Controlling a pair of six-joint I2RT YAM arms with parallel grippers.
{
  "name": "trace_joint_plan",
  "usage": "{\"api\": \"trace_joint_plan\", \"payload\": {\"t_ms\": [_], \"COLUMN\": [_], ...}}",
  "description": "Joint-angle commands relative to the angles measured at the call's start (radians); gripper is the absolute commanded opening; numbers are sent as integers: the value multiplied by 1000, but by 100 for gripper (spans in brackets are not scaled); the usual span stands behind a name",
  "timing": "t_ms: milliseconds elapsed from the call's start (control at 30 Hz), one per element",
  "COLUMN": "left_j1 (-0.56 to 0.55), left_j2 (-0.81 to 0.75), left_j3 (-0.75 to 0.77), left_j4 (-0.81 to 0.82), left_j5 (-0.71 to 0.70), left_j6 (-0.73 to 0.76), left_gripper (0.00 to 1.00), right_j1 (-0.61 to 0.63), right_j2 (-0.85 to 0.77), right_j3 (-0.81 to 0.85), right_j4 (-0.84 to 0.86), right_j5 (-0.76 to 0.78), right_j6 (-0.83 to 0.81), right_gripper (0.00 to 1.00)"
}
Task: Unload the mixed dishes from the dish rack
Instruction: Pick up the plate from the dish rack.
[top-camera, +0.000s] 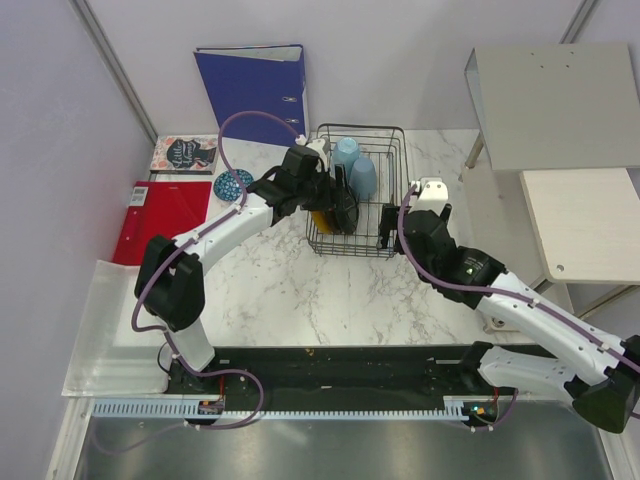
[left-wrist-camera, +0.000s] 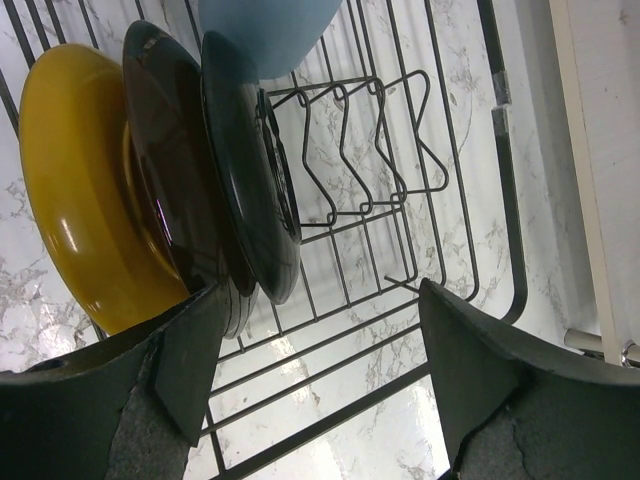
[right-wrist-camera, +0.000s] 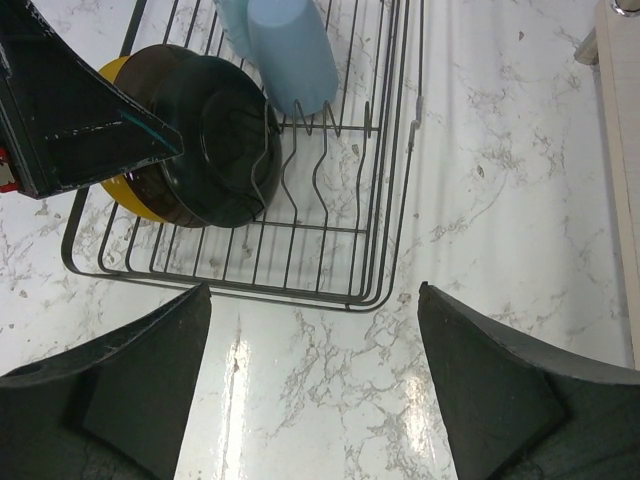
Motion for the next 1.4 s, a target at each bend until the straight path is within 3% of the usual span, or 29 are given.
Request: {"api": "trace_joint_plan", "payload": {"t_ms": [0,1367], "left_j1": [2,-10], "left_j2": [-27,-72], "left_j3": [14,-1], "left_j4": [32,5], "left_j5": [17,-23], "left_j6": [-5,13], "left_gripper": [84,85], "right_j1": [4,2], "right_j2": [16,49], "right_j3": [26,8], "right_j4": [33,41], "right_j5": [-1,6], "right_j6": [5,14], "right_gripper": [91,92]}}
